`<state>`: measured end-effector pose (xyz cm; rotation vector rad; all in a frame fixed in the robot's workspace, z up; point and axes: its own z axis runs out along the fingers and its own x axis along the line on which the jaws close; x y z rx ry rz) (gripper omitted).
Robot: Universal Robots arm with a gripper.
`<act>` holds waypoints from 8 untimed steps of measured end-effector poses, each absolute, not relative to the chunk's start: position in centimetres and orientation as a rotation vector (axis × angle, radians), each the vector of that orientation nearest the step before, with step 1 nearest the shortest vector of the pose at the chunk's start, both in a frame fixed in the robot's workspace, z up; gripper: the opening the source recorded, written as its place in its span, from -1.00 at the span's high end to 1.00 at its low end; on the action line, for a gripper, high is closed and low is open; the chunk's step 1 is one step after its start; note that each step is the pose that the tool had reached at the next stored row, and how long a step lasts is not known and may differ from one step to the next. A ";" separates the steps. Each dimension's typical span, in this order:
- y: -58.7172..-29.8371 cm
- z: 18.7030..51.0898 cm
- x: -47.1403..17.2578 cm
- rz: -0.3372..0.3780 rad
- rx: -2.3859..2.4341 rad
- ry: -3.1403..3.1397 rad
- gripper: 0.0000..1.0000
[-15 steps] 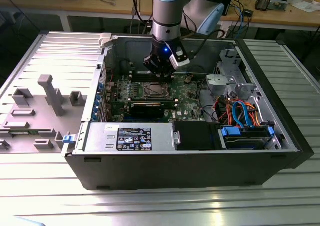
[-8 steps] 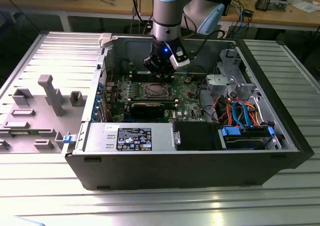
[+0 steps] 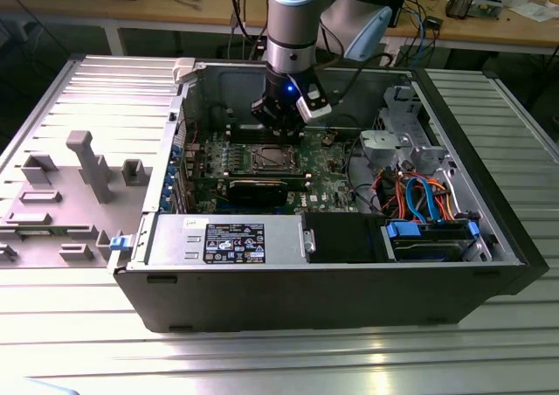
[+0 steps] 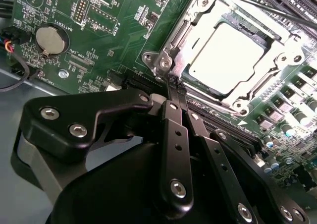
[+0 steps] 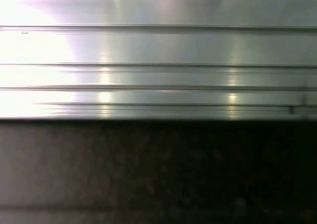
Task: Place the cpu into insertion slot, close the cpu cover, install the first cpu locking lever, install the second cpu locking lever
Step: 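Install the first cpu locking lever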
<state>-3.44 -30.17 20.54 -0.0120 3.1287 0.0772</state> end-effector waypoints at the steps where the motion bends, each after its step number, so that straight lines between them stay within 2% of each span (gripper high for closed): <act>1: -30.2 20.6 -3.4 0.077 -0.012 3.129 0.79; 8: -30.6 20.6 -3.4 0.072 -0.011 3.129 0.79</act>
